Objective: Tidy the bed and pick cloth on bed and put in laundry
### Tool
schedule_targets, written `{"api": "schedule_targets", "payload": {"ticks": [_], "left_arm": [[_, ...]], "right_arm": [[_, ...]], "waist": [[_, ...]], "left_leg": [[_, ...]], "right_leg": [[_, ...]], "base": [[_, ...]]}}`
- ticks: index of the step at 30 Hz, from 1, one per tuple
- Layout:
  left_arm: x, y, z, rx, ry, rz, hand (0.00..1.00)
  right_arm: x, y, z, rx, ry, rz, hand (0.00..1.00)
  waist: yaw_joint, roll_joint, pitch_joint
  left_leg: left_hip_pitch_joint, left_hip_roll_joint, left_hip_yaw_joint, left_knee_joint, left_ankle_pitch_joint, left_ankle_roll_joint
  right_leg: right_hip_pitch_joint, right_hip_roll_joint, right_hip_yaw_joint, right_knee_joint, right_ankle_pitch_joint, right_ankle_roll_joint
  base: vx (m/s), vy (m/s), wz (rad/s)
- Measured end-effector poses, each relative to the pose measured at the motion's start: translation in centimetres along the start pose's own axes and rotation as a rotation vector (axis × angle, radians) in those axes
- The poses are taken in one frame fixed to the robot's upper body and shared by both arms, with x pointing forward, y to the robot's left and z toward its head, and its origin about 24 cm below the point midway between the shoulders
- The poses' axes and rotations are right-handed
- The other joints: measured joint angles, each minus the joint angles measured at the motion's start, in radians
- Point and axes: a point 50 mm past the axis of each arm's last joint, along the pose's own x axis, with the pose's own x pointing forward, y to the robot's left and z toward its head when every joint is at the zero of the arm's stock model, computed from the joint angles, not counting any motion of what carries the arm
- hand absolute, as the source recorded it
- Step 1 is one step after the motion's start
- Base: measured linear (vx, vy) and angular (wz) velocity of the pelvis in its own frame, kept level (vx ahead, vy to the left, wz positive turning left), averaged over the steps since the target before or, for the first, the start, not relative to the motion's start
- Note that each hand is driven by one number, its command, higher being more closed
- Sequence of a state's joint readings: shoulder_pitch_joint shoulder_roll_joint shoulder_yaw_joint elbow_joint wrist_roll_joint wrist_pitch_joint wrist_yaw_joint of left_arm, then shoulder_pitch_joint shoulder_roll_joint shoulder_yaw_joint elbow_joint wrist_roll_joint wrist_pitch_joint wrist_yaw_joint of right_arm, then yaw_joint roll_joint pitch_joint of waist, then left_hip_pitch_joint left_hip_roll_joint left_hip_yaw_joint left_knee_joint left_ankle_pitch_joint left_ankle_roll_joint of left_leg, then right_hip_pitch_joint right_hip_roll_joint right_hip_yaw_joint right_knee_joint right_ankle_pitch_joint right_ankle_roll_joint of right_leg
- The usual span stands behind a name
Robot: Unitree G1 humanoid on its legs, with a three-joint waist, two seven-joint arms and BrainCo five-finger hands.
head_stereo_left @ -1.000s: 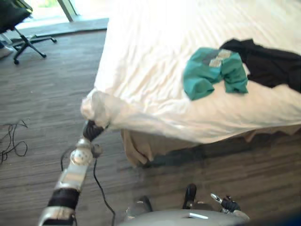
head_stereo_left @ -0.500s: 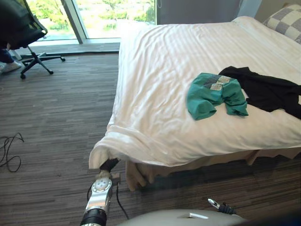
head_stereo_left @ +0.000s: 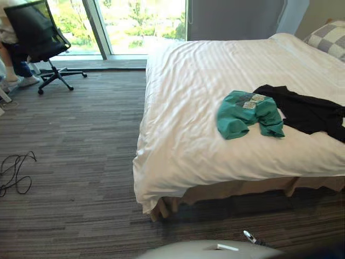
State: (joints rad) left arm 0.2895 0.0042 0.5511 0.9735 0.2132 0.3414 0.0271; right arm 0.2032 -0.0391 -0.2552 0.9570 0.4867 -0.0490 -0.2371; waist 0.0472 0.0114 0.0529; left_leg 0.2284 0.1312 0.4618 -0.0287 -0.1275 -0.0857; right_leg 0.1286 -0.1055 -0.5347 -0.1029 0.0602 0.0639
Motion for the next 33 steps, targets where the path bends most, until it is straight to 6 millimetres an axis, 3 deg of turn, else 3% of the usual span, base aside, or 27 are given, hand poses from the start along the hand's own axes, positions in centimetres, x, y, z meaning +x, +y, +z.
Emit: {"api": "schedule_targets", "payload": {"ticks": [1, 2, 3, 4, 6, 8, 10, 11, 12, 14, 16, 19, 21, 22, 25, 27, 30, 33], "left_arm": [[0.0, -0.2, 0.1, -0.006, -0.007, -0.007, 0.00], [0.0, -0.2, 0.3, 0.001, -0.023, -0.014, 0.00], [-0.1, -0.5, 0.9, 0.043, -0.066, -0.023, 0.00], [-0.1, -0.5, 1.2, 0.065, -0.083, -0.025, 0.00], [-0.3, -1.2, 2.3, 0.143, -0.160, -0.031, 0.00], [-0.5, -1.4, 3.2, 0.173, -0.218, -0.032, 0.00], [-0.7, -1.0, 4.2, 0.241, -0.282, -0.026, 0.00], [-0.8, -1.1, 4.3, 0.259, -0.290, -0.029, 0.00], [-0.8, -0.8, 4.8, 0.307, -0.311, -0.027, 0.00], [-0.9, -0.9, 5.0, 0.364, -0.326, -0.030, 0.00], [-1.0, -0.9, 5.3, 0.463, -0.345, -0.013, 0.00], [-1.3, -1.6, 6.3, 0.576, -0.398, -0.004, 0.00], [-1.9, -2.6, 7.5, 0.657, -0.452, 0.000, 0.00], [-2.0, -2.7, 8.1, 0.678, -0.469, 0.003, 0.00], [-3.9, -3.0, 12.7, 0.685, -0.597, 0.015, 0.00], [-5.5, -3.4, 15.1, 0.649, -0.683, -0.026, 0.00], [-7.2, -4.3, 17.1, 0.630, -0.771, -0.067, 0.00], [-7.6, -4.4, 17.8, 0.636, -0.790, -0.060, 0.00]], "right_arm": [[0.0, 0.0, 0.7, 0.015, -0.039, -0.015, 0.00], [0.0, 0.2, 2.0, 0.039, -0.112, -0.027, 1.00], [-0.4, 0.7, 5.3, 0.064, -0.270, -0.009, 1.00], [-0.6, 1.0, 6.9, 0.066, -0.345, 0.007, 1.00], [-2.7, 2.6, 13.9, 0.031, -0.650, 0.102, 1.00], [-4.4, 3.9, 17.8, 0.004, -0.805, 0.212, 1.00], [-8.0, 5.8, 21.9, -0.071, -1.057, 0.444, 1.00], [-9.0, 6.3, 22.4, -0.097, -1.105, 0.495, 1.00], [-11.3, 7.9, 23.1, -0.179, -1.214, 0.655, 1.00], [-14.2, 10.4, 22.7, -0.282, -1.298, 0.845, 1.00], [-18.5, 14.7, 20.6, -0.433, -1.312, 1.186, 1.00], [-20.6, 18.5, 16.9, -0.593, -1.176, 1.461, 1.00], [-22.9, 21.9, 14.4, -0.716, -1.078, 1.636, 1.00], [-23.6, 22.8, 14.0, -0.741, -1.074, 1.668, 1.00], [-28.8, 28.2, 15.8, -0.772, -1.181, 1.714, 1.00], [-32.2, 30.7, 18.2, -0.746, -1.286, 1.672, 1.00], [-35.2, 32.8, 19.6, -0.734, -1.348, 1.630, 1.00], [-37.3, 33.7, 19.2, -0.720, -1.368, 1.655, 1.00]], "waist": [[0.000, 0.001, 0.000], [-0.001, 0.003, -0.002], [-0.003, 0.001, -0.004], [-0.003, 0.006, -0.004], [-0.007, 0.022, -0.007], [-0.004, 0.020, -0.009], [-0.003, 0.006, -0.017], [-0.005, 0.005, -0.018], [-0.010, 0.005, -0.019], [-0.016, 0.002, -0.018], [-0.027, -0.006, -0.019], [-0.021, -0.024, -0.014], [0.021, -0.026, -0.001], [0.028, -0.034, 0.009], [0.088, -0.073, 0.143], [0.130, -0.080, 0.242], [0.191, -0.072, 0.338], [0.220, -0.081, 0.349]], "left_leg": [[-0.002, 0.002, 0.008, -0.002, 0.001, -0.001], [-0.003, 0.007, 0.025, -0.003, 0.001, -0.001], [-0.005, 0.010, 0.031, -0.005, 0.001, -0.002], [-0.005, 0.013, 0.036, -0.005, 0.002, -0.003], [-0.006, 0.022, 0.048, -0.003, 0.005, -0.008], [-0.008, 0.029, 0.050, -0.002, 0.009, -0.016], [-0.035, 0.038, 0.046, -0.002, 0.017, -0.024], [-0.039, 0.038, 0.042, -0.001, 0.027, -0.028], [-0.042, 0.034, 0.038, -0.001, 0.033, -0.034], [-0.046, 0.031, 0.021, 0.004, 0.037, -0.033], [-0.054, 0.014, 0.013, 0.040, 0.041, -0.027], [-0.072, -0.015, -0.026, 0.097, 0.055, -0.006], [-0.098, -0.027, -0.066, 0.101, 0.059, 0.000], [-0.115, -0.031, -0.082, 0.102, 0.059, 0.000], [-0.229, -0.029, -0.176, 0.109, 0.059, 0.006], [-0.300, -0.026, -0.237, 0.102, 0.055, 0.014], [-0.371, -0.033, -0.304, 0.110, 0.083, 0.037], [-0.439, -0.054, -0.337, 0.128, 0.094, 0.051]], "right_leg": [[-0.002, 0.001, 0.000, 0.000, 0.000, 0.000], [-0.005, 0.004, 0.000, 0.000, 0.000, 0.000], [-0.014, 0.009, 0.003, 0.000, -0.001, -0.002], [-0.015, 0.011, 0.004, 0.000, -0.001, -0.002], [-0.023, 0.019, 0.010, 0.000, -0.005, -0.007], [-0.032, 0.028, 0.016, 0.000, -0.009, -0.013], [-0.056, 0.039, 0.027, 0.000, -0.007, -0.016], [-0.060, 0.041, 0.029, 0.000, -0.002, -0.023], [-0.070, 0.045, 0.031, 0.001, 0.010, -0.036], [-0.071, 0.043, 0.033, 0.004, 0.012, -0.038], [-0.060, 0.022, 0.042, 0.007, 0.018, -0.041], [-0.040, -0.019, 0.040, 0.007, 0.034, -0.030], [-0.057, -0.040, 0.026, 0.007, 0.052, -0.027], [-0.066, -0.044, 0.017, 0.007, 0.055, -0.028], [-0.133, -0.040, -0.047, 0.007, 0.085, -0.043], [-0.176, -0.037, -0.085, 0.007, 0.092, -0.045], [-0.201, -0.048, -0.116, 0.007, 0.128, -0.040], [-0.235, -0.070, -0.140, 0.007, 0.138, -0.028]], "base": [[-0.04, -0.026, -0.18], [-0.02, -0.027, -0.22], [-0.01, -0.023, -0.22], [-0.01, -0.014, -0.21], [0.02, -0.002, -0.12], [0.03, -0.006, -0.06], [0.09, 0.005, -0.02], [0.16, 0.019, -0.05], [0.17, 0.039, -0.06], [0.14, 0.051, -0.05], [0.10, 0.085, -0.05], [0.03, 0.115, 0.11], [-0.02, 0.165, 0.21], [-0.08, 0.111, 0.50], [-0.20, 0.043, 0.77], [-0.20, 0.025, 0.85], [-0.17, 0.067, 0.70], [-0.07, 0.118, 0.48]]}}
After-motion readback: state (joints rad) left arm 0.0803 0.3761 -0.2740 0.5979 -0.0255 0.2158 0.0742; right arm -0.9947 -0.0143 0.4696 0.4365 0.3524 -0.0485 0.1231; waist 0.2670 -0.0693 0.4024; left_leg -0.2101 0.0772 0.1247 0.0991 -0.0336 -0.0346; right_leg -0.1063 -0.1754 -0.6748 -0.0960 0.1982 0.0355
